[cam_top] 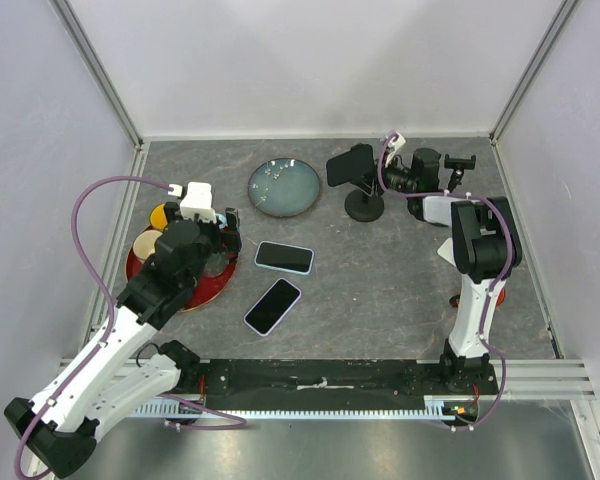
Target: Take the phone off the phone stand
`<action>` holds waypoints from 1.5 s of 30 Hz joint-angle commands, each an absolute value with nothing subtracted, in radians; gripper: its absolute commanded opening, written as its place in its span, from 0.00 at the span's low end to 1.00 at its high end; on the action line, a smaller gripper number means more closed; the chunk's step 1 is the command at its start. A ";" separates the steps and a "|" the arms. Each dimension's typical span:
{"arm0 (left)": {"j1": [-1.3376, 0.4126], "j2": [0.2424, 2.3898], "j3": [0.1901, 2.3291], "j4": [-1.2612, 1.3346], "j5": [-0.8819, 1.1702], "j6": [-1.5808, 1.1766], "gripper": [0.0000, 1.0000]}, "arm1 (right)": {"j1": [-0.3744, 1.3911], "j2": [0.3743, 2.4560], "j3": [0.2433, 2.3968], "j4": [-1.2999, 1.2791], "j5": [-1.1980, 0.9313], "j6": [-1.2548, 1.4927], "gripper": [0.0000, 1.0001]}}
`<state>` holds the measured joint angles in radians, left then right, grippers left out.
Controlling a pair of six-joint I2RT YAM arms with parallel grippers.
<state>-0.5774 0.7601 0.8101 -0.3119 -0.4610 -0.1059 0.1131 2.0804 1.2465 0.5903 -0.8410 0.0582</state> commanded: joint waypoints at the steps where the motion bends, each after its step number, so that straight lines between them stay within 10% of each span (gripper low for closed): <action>1: -0.571 0.746 0.813 -0.293 -0.448 -0.103 0.97 | 0.133 1.945 1.154 0.687 -0.818 0.090 0.02; 31: -0.574 0.807 0.838 -0.290 -0.164 -0.178 0.95 | 0.495 1.215 0.290 0.956 -0.206 0.238 0.00; 45: -0.974 0.979 1.018 -0.304 -0.423 -0.230 0.96 | 0.518 1.146 0.138 1.066 -0.221 0.259 0.42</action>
